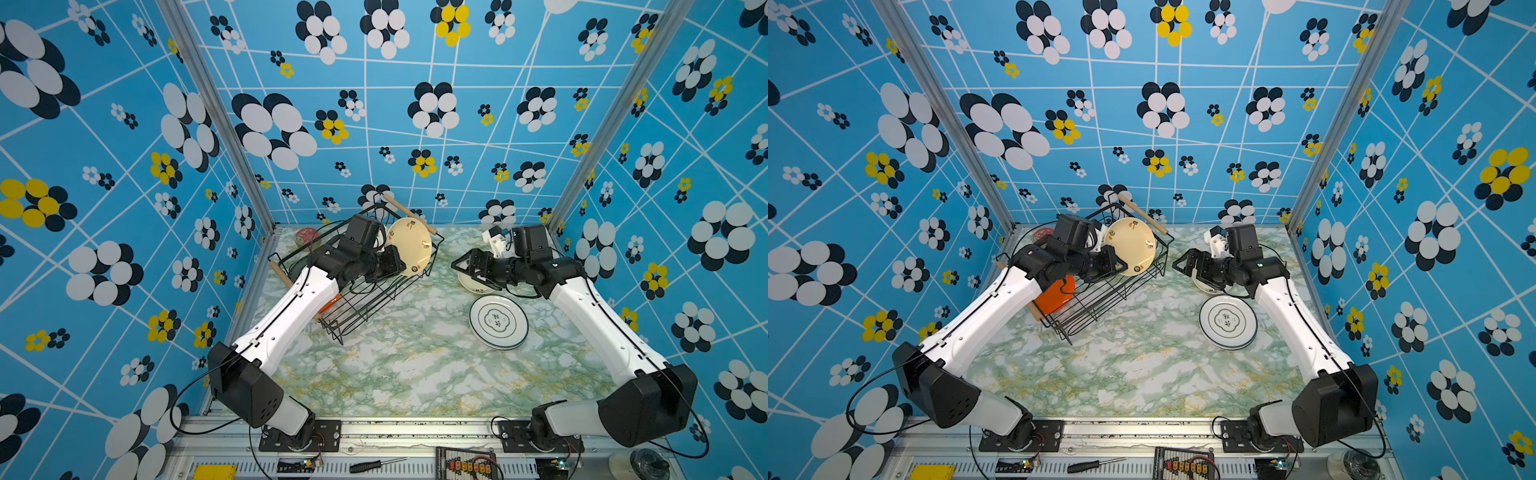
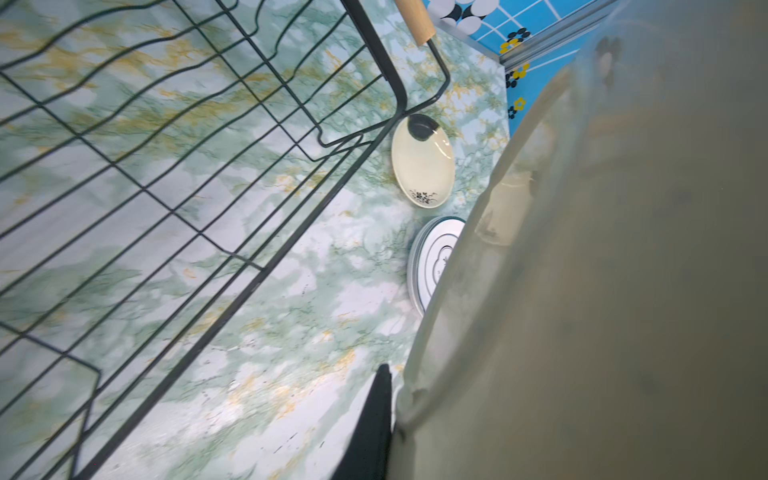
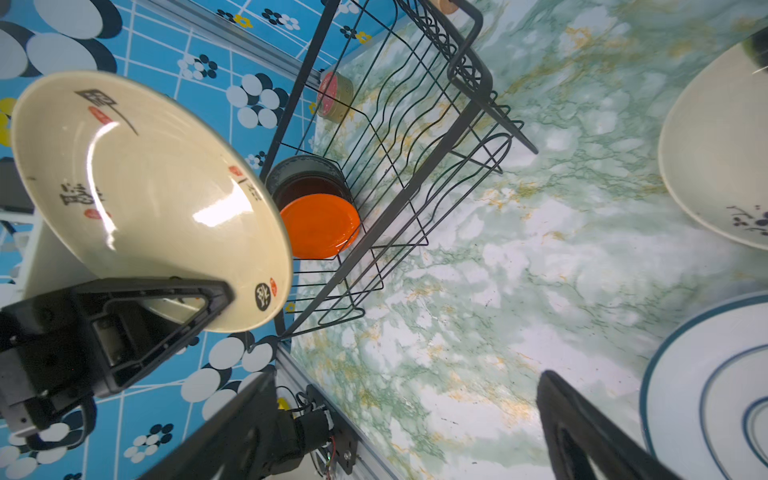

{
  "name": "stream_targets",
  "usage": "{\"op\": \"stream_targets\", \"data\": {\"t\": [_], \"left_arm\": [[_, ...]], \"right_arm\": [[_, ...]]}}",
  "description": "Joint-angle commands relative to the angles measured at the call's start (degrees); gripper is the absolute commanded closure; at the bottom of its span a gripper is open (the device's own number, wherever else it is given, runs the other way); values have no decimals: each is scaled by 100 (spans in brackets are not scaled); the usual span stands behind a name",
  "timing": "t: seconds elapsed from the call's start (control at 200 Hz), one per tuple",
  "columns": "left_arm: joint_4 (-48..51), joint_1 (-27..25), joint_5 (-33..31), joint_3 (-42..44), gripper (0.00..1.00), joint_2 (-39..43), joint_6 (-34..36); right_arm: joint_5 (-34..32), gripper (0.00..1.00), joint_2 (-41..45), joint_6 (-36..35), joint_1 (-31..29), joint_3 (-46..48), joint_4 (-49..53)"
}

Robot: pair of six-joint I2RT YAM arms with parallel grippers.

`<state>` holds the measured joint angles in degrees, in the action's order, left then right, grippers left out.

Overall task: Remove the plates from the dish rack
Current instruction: 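Lift the plate from the rack with the left gripper while the right gripper reaches over, then grasp the plate's edge with the right gripper and open the left gripper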

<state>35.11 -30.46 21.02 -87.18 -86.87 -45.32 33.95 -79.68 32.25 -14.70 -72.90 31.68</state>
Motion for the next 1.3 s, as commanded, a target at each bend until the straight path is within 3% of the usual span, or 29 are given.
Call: {"op": "stream_targets", "data": {"t": [0.0,0.185,0.455,0.625,1.12,1.24,1.295], "left_arm": [[-1347,-100,552,201,95,18,-813],[-1713,-155,796,366,95,-163,-1156],[-1985,-248,1037,447,93,-382,-1393],[-2231,-317,1230,486,93,-502,-1512],[-2682,-435,1509,535,87,-906,-1775],[-2669,-435,1523,485,77,-941,-1752],[-2665,-435,1512,476,71,-937,-1712]], "right_arm": [[576,2,-20,615,28,260,-1088],[749,5,-15,1055,37,521,-1942],[1053,19,-247,1959,42,800,-3506],[1169,40,-501,2311,49,841,-4064],[1384,81,-681,2919,50,958,-5050],[1399,94,-670,2902,46,962,-5034],[1394,95,-667,2892,46,956,-5020]]}}
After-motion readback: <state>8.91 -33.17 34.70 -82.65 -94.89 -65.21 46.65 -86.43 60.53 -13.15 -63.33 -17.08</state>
